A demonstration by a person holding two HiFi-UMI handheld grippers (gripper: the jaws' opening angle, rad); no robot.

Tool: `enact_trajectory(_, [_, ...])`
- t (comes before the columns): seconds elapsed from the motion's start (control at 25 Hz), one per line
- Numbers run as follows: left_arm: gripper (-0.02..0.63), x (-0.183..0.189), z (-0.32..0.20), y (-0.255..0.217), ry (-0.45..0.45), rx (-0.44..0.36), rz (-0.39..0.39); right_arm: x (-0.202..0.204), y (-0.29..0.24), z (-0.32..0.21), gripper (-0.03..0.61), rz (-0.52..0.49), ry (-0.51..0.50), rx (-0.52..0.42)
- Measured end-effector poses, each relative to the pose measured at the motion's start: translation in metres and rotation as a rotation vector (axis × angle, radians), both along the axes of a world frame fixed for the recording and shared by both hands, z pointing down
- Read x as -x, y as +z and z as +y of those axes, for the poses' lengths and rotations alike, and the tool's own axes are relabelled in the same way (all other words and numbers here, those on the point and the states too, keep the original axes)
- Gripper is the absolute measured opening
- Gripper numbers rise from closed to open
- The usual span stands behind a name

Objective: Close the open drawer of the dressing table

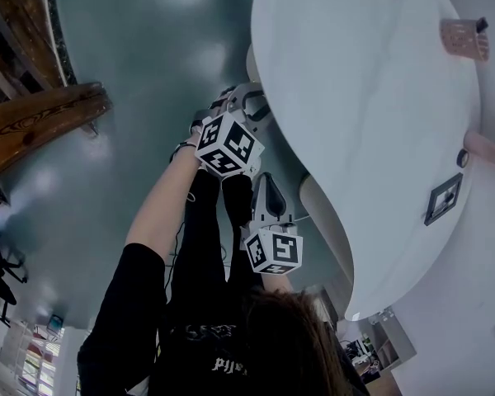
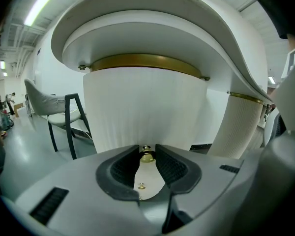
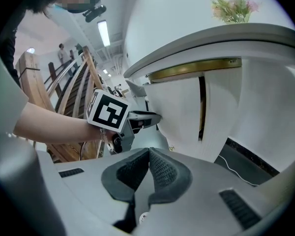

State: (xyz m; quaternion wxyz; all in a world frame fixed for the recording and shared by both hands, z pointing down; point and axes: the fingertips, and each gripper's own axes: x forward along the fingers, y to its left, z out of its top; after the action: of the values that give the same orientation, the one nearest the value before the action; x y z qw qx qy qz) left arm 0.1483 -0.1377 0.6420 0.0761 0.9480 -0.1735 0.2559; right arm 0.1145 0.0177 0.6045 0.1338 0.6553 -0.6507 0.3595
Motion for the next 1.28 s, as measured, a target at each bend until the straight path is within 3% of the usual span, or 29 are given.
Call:
enact_trajectory(0.8, [0.118, -0.011, -0.006, 0.001, 0.063, 0.012, 0.072, -0.005, 0.001, -0.026, 0.026, 0.004, 0.084, -0.015])
enact_trajectory(1.28, [0.118, -0.017, -0.011, 0.001, 0.034, 0.016, 0.095, 0.002, 0.005, -0.035, 0.026, 0.011, 0.044, -0.021])
